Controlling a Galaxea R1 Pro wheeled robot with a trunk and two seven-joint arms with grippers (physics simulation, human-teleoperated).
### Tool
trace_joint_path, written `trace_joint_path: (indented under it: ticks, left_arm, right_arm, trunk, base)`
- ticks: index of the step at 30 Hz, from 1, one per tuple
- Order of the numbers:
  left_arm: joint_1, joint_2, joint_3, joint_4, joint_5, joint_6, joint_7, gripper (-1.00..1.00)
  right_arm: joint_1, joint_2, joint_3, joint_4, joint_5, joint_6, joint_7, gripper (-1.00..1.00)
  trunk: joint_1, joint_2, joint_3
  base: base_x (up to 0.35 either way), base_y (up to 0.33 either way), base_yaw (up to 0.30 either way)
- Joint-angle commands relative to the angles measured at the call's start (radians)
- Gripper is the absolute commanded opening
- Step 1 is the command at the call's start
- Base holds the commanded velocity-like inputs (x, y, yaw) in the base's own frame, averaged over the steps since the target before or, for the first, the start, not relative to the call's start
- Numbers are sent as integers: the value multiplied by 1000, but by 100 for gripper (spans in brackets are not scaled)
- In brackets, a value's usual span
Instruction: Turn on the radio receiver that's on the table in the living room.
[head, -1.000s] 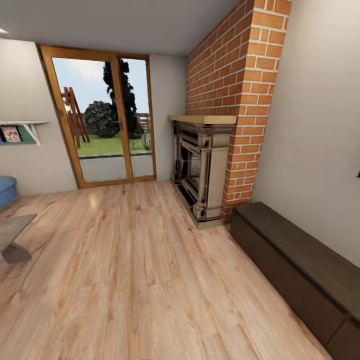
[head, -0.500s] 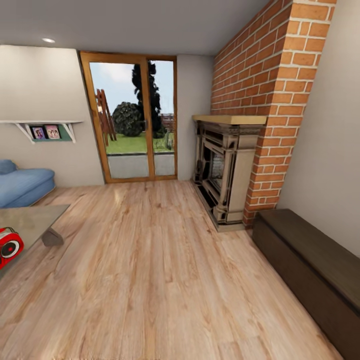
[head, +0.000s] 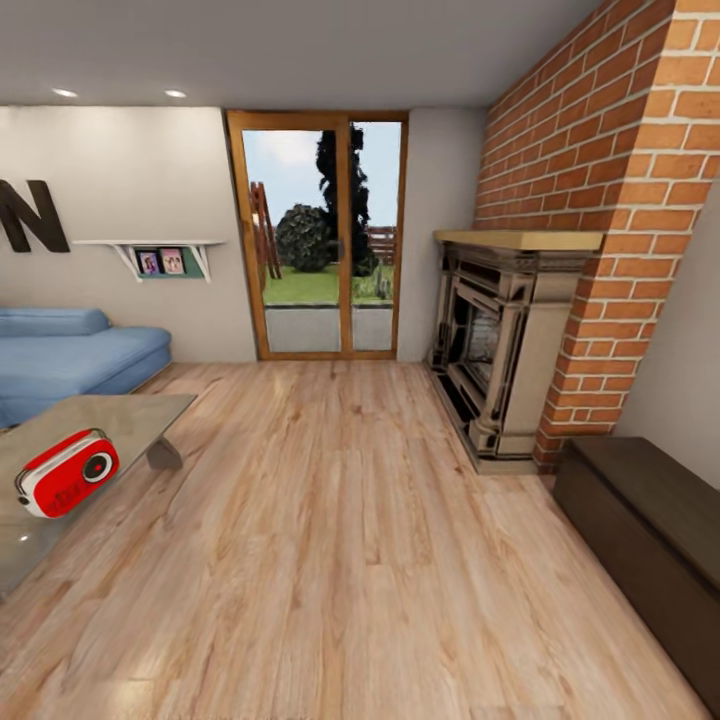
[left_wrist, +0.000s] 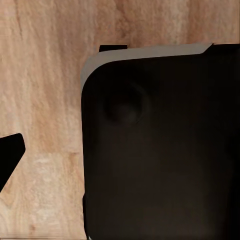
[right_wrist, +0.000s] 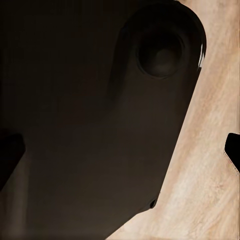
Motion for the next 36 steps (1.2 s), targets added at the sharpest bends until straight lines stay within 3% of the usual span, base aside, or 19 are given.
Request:
trace_joint_path:
  ticks: [1,36]
  left_arm:
    - [0,0,0,0,0,0,0,100]
    - [0,-7,7,1,2,0,0,100]
  right_arm:
    - [0,0,0,0,0,0,0,100]
    - [0,-8,3,0,1,1,0,100]
  trunk:
    - [0,0,0]
    - [0,0,0]
  base:
    - [0,0,300]
    - [0,0,300]
